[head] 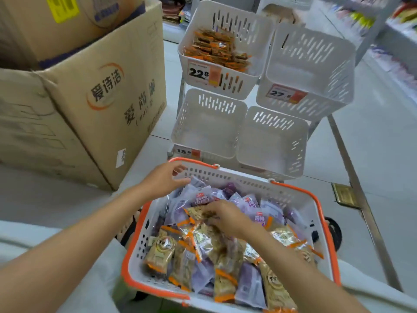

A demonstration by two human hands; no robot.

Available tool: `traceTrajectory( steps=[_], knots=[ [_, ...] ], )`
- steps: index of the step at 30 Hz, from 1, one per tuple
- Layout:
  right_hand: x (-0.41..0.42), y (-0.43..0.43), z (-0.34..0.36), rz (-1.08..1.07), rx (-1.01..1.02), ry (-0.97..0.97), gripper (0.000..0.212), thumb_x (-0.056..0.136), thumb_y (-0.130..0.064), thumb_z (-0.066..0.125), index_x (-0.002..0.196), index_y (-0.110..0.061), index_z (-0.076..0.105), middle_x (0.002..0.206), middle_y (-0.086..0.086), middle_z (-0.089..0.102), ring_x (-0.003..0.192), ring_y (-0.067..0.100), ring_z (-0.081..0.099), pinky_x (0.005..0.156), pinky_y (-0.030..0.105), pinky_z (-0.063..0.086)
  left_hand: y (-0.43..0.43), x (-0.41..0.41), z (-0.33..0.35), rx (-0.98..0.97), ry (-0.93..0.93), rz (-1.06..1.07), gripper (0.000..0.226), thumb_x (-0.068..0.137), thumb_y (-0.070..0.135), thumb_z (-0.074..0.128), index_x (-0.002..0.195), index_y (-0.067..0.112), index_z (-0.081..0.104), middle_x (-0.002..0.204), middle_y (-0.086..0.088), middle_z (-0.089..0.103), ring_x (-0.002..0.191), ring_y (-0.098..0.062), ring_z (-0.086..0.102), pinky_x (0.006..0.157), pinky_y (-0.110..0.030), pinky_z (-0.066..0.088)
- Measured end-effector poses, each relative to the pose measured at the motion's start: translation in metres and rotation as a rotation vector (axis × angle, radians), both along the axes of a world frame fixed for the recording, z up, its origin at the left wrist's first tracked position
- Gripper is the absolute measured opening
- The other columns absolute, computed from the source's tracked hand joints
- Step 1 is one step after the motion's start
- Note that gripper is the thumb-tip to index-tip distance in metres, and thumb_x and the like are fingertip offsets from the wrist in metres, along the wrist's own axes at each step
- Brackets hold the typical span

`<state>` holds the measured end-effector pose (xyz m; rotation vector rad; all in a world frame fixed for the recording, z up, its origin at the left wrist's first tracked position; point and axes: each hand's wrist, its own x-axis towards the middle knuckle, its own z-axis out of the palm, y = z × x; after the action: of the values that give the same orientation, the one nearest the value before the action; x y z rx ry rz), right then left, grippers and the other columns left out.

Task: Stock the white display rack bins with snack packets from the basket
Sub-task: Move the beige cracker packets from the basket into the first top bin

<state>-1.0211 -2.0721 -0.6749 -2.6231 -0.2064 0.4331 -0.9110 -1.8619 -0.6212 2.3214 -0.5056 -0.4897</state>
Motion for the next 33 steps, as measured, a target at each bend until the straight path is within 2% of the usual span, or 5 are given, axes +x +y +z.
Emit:
traceTrajectory(
  steps=[3,14,20,28,33],
  knots=[
    [0.007,-0.014,0.017,-0.348,0.129,-0.105,0.021,0.096,-0.011,0.055,0.109,-0.011,0.072,0.110,0.006,0.072,0.102,0.024,0.064,0.088,0.034,0.049,-0.005,-0.010,-0.003,-0.027,0.076,-0.031,0.041,0.092,0.020,0.069,0.130,0.011,0.059,0.129,-0.006,0.061,0.108,-0.013,0.056,0.090,-0.023,0.043],
    [0.002,-0.010,0.014,-0.334,0.130,-0.031,0.023,0.100,-0.022,0.052,0.117,-0.010,0.062,0.113,0.009,0.066,0.102,0.026,0.060,0.081,0.031,0.043,-0.021,-0.021,-0.001,-0.121,0.230,0.013,0.042,0.092,0.012,0.067,0.133,0.013,0.055,0.133,-0.005,0.058,0.124,-0.020,0.055,0.106,-0.036,0.044],
    [0.003,-0.015,0.074,-0.483,0.833,0.018,0.027,0.105,-0.022,0.043,0.103,-0.013,0.068,0.091,0.003,0.071,0.087,0.012,0.065,0.088,0.038,0.054,-0.046,-0.043,0.012,-0.388,0.505,-0.070,0.037,0.088,0.016,0.074,0.122,0.014,0.060,0.112,0.006,0.069,0.097,-0.002,0.067,0.082,-0.016,0.053],
    [-0.035,-0.004,0.049,-0.120,0.159,0.270,0.072,0.085,-0.031,0.076,0.147,-0.023,0.041,0.145,-0.004,0.047,0.128,0.013,0.046,0.110,0.036,0.039,-0.022,-0.028,-0.003,-0.416,0.567,0.253,0.020,0.093,0.029,0.068,0.108,0.018,0.063,0.097,-0.007,0.075,0.089,-0.018,0.071,0.078,-0.028,0.052],
    [-0.038,-0.012,0.029,-0.281,0.231,0.080,0.016,0.100,-0.036,0.052,0.095,-0.021,0.053,0.088,-0.001,0.059,0.071,0.014,0.053,0.066,0.031,0.044,-0.020,-0.033,-0.005,-0.462,0.599,0.346,0.016,0.099,0.029,0.057,0.110,0.018,0.063,0.094,-0.006,0.075,0.086,-0.018,0.073,0.080,-0.034,0.059]
  ],
)
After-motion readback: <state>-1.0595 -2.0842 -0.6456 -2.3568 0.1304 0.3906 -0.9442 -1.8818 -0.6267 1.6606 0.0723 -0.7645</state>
